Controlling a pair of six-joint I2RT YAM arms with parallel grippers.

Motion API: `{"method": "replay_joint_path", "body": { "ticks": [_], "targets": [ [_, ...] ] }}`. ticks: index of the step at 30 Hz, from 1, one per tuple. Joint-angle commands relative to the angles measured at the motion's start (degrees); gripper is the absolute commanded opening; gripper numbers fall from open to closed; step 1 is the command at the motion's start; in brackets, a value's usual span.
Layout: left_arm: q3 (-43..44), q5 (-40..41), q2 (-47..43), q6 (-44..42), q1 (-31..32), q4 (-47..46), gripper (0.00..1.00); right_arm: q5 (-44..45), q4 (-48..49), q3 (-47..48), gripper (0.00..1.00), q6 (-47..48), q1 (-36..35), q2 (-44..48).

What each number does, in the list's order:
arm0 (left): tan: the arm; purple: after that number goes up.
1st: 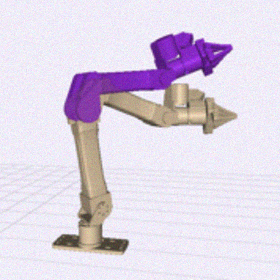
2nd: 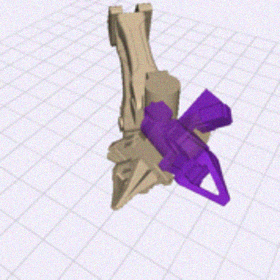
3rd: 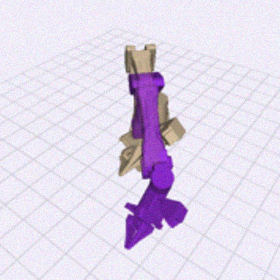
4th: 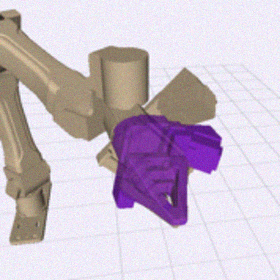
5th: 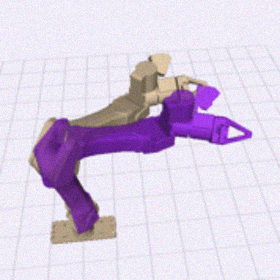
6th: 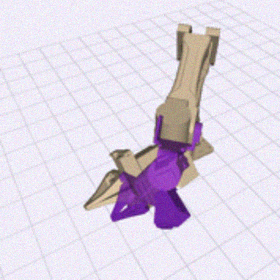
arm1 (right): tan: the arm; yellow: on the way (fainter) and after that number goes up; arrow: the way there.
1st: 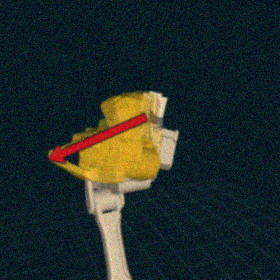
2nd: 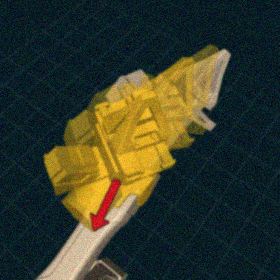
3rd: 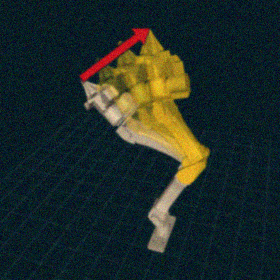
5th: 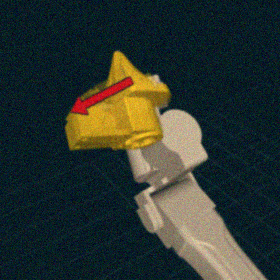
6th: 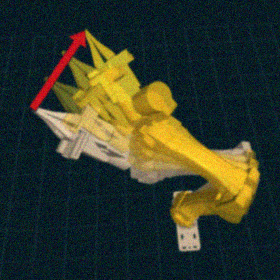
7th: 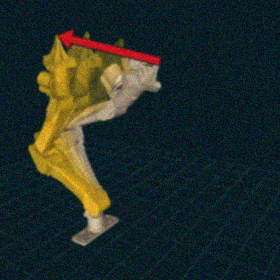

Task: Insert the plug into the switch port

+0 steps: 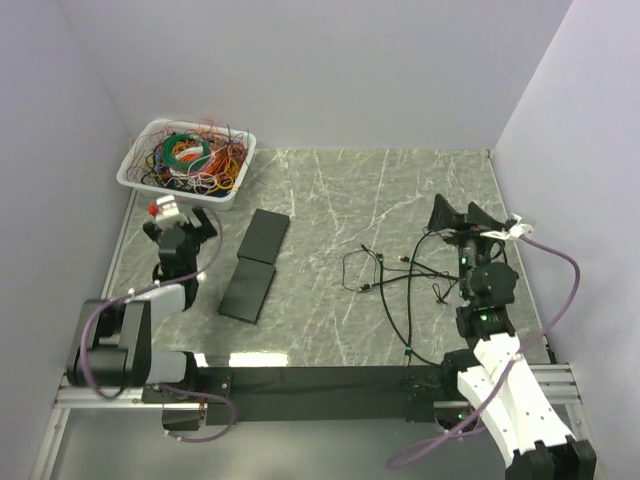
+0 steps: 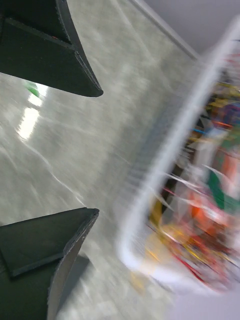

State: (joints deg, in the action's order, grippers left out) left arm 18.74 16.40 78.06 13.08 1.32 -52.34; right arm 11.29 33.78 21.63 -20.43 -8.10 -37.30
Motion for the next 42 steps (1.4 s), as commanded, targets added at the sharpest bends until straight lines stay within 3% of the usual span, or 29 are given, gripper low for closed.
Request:
{"method": "replay_joint_path", "body": {
  "ticks": [1,5,8,11,14,17,24,36,42],
  "targets": [
    [8.85,-2.32,-8.35,5.45,0.17,16.64,0.99,-11.11,-8.53,2.44,1.00,-5.33,-0.25,1.44],
    [8.41,-4.26,-11.35,18.35,-0.18,20.58,0.99,-13.04,-18.30,7.54,1.00,-4.71,-2.18,-4.08],
    [11.39,-13.14,-9.51,15.49,-0.53,23.14,0.97,-7.10,-22.17,10.97,1.00,-1.47,-11.47,-9.62],
    [14.74,-12.89,-7.75,14.69,-0.53,26.31,0.95,-1.90,-26.99,16.41,1.00,1.26,-18.68,-16.82],
    [12.47,-13.93,-7.75,14.43,-0.53,23.34,0.94,-1.88,-32.63,22.48,0.98,0.74,-20.81,-24.47],
    [9.56,-15.43,-7.84,14.87,-0.53,19.30,0.93,-2.06,-32.73,23.72,0.98,0.12,-21.61,-27.21],
    [10.35,-15.08,-5.29,15.13,-0.53,19.73,0.88,-6.63,-31.67,24.25,0.96,1.61,-22.40,-32.03],
    [9.82,-16.84,-5.55,16.10,-0.53,18.15,0.99,-3.74,-38.87,26.88,0.93,2.14,-23.37,-34.77],
    [9.56,-16.58,-6.34,16.80,-0.62,19.11,0.99,-1.80,-46.86,32.67,0.93,2.41,-22.93,-40.29]
  ]
}}
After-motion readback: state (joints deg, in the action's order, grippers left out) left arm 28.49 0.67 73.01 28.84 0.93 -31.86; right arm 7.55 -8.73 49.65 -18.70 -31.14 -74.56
